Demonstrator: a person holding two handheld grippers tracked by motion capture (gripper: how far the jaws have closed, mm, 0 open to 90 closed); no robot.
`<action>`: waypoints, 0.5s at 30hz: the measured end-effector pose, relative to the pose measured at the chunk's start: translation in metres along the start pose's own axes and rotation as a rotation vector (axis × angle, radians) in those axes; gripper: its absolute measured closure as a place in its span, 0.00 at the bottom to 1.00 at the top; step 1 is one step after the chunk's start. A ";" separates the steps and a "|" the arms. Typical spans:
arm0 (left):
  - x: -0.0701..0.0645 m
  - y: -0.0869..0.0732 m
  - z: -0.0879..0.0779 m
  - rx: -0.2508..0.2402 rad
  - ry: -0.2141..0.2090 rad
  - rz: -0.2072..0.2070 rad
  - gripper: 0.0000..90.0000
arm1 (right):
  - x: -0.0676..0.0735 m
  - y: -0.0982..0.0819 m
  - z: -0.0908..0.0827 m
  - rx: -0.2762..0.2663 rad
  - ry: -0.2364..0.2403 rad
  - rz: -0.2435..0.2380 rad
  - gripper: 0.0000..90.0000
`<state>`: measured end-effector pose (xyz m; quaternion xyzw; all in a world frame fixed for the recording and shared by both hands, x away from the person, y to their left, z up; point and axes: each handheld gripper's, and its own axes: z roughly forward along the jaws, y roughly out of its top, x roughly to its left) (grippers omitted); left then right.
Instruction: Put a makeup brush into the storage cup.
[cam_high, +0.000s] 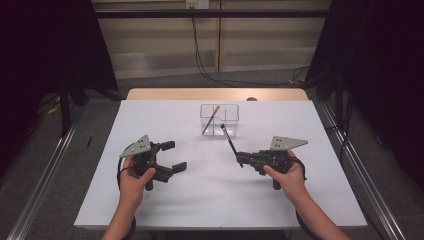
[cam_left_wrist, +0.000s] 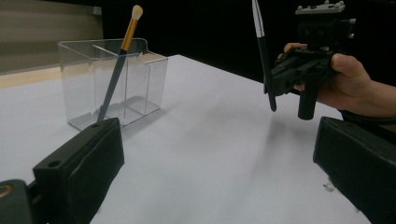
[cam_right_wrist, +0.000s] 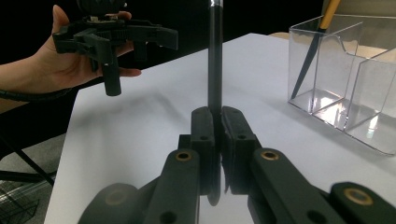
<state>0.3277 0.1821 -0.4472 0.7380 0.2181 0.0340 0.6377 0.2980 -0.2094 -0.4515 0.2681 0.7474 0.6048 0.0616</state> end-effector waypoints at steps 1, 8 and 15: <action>0.000 0.001 0.002 0.002 -0.007 0.005 0.02 | 0.000 0.000 0.000 -0.001 0.000 0.000 0.95; -0.002 0.006 0.015 0.004 -0.020 0.008 0.02 | 0.000 -0.001 0.001 -0.001 0.002 0.003 0.95; -0.004 0.006 0.027 -0.002 -0.042 0.008 0.02 | 0.000 -0.001 0.001 -0.004 0.003 0.010 0.95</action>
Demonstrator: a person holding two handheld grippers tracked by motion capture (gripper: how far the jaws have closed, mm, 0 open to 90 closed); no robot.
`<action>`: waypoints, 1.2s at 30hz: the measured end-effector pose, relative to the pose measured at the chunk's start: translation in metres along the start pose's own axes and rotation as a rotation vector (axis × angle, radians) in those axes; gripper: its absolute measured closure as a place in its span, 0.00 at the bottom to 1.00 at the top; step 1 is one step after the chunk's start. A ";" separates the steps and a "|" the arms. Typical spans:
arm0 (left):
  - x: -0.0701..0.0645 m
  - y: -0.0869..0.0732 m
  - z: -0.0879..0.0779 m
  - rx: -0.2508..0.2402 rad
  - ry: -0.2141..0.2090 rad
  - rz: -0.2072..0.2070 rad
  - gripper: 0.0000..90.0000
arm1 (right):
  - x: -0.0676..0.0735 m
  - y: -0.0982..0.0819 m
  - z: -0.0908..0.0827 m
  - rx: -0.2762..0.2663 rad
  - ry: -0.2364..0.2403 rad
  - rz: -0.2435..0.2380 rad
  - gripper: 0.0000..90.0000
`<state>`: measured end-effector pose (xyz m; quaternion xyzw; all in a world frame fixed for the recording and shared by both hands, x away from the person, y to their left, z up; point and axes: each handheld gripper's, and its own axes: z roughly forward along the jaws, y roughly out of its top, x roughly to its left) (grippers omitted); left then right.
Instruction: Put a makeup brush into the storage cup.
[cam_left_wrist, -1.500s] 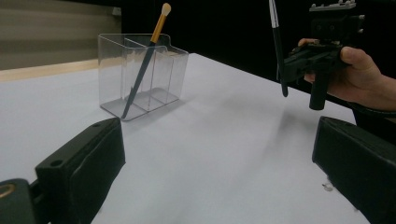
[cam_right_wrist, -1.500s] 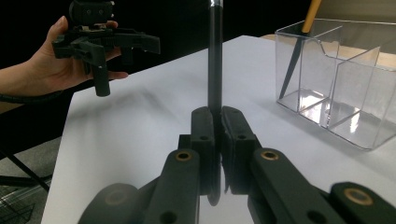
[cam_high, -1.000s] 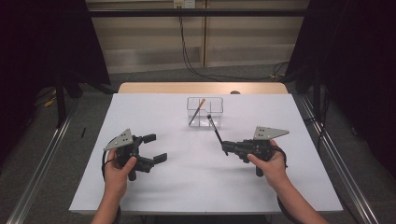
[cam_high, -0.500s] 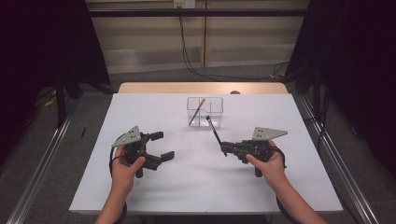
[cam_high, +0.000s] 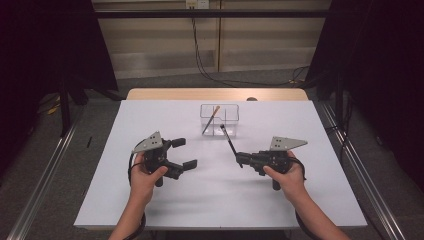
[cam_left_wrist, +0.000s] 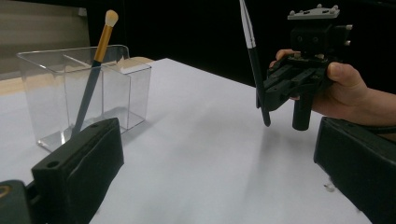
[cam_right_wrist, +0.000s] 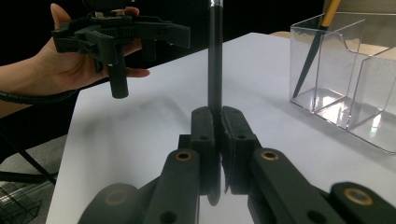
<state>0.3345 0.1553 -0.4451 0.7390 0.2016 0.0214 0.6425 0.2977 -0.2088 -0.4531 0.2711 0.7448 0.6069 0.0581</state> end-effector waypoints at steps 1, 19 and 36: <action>0.000 0.000 0.002 -0.003 -0.003 -0.005 0.02 | 0.000 0.000 0.000 0.001 0.000 0.000 0.95; -0.005 0.006 0.025 0.000 -0.032 -0.019 0.02 | 0.003 -0.001 0.004 0.006 0.008 -0.006 0.95; -0.008 0.012 0.044 -0.013 -0.030 -0.063 0.02 | 0.004 -0.002 0.006 0.010 0.013 -0.010 0.95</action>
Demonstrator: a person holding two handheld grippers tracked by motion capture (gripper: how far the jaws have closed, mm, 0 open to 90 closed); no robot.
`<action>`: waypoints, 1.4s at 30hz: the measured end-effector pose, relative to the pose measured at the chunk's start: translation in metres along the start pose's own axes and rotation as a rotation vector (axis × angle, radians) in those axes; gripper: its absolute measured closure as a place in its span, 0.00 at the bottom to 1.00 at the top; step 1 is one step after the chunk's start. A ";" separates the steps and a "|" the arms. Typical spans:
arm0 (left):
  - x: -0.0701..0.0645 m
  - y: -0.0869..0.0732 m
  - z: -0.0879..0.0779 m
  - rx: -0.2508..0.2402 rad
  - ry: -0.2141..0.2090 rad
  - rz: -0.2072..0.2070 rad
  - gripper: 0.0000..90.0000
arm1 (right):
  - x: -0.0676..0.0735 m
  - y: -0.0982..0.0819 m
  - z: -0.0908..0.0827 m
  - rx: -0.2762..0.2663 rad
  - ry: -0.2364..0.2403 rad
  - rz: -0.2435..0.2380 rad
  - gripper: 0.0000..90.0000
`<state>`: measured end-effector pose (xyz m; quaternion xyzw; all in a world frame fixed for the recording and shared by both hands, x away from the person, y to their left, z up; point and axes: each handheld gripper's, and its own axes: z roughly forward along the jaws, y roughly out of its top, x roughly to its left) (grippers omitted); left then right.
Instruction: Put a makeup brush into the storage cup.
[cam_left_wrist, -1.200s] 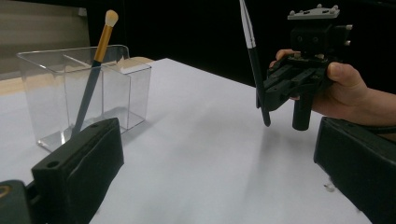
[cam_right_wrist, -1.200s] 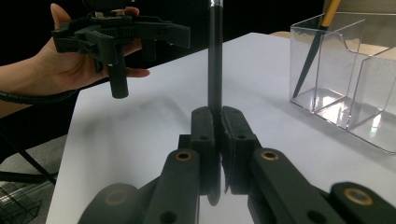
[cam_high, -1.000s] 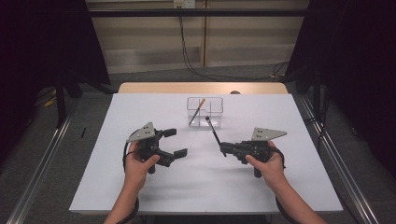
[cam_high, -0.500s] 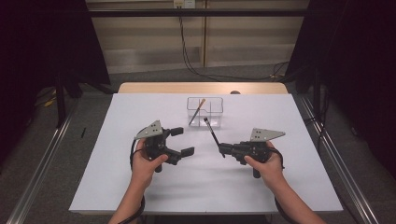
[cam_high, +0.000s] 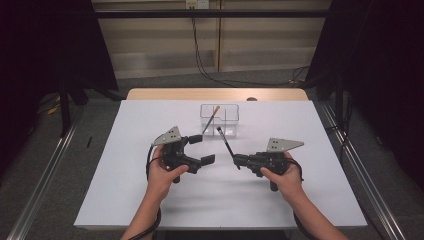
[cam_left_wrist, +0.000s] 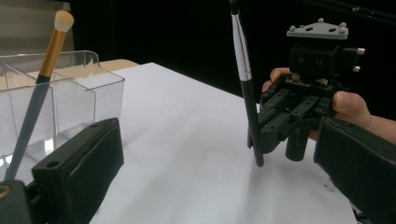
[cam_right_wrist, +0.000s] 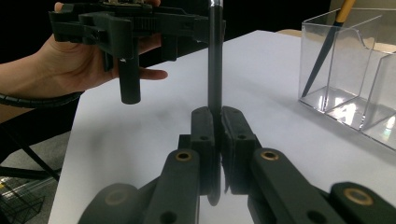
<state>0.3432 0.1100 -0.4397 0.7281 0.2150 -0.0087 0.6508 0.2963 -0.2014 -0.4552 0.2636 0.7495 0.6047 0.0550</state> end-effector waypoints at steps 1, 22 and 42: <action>0.000 0.000 0.001 0.001 0.001 -0.008 0.02 | 0.000 0.000 0.000 0.002 0.002 -0.002 0.95; -0.001 0.002 0.015 -0.026 -0.024 -0.027 0.10 | 0.003 -0.001 0.004 0.007 0.008 -0.012 0.95; -0.009 0.003 0.024 -0.054 -0.061 0.014 0.44 | 0.007 -0.002 0.009 0.023 0.017 -0.035 0.95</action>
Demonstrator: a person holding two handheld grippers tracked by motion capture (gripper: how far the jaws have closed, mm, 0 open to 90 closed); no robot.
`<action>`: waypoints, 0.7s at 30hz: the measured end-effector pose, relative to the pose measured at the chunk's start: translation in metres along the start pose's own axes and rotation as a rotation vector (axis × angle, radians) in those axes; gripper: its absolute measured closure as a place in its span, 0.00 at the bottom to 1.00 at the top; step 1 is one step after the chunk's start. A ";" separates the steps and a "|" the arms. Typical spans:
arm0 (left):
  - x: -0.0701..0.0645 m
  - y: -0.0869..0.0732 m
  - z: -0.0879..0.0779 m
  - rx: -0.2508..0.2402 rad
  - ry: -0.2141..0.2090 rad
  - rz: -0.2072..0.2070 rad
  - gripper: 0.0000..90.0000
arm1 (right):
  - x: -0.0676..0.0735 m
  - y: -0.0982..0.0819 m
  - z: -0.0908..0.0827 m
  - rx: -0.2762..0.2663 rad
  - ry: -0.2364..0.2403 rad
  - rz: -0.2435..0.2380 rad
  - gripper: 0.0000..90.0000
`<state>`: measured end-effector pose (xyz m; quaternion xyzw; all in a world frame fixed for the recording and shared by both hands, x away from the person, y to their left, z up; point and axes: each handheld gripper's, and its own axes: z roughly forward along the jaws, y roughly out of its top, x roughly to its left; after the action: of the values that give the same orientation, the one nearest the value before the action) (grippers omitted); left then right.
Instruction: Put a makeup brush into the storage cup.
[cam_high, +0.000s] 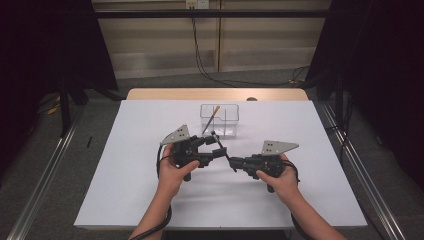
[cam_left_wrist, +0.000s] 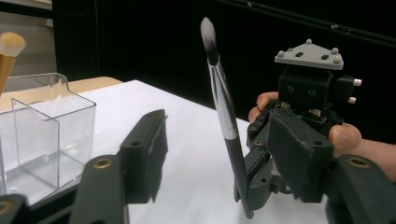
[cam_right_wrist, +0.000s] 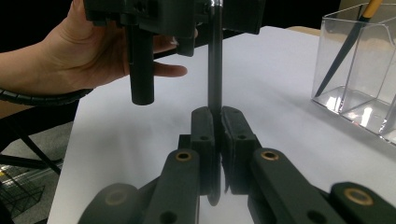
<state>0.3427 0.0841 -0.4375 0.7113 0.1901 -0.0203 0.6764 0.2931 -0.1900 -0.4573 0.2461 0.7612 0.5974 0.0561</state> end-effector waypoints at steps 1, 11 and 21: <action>0.000 0.000 0.001 -0.006 -0.010 -0.004 0.47 | 0.000 0.000 0.000 0.001 0.001 -0.001 0.95; -0.002 -0.002 0.002 -0.035 -0.010 -0.017 0.73 | 0.001 0.000 0.000 0.001 -0.008 -0.009 0.95; -0.004 -0.002 0.004 -0.053 -0.034 -0.036 0.89 | 0.001 -0.001 0.001 -0.001 -0.010 -0.010 0.95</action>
<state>0.3396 0.0790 -0.4383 0.6893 0.1917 -0.0394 0.6975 0.2919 -0.1888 -0.4578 0.2454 0.7617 0.5964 0.0630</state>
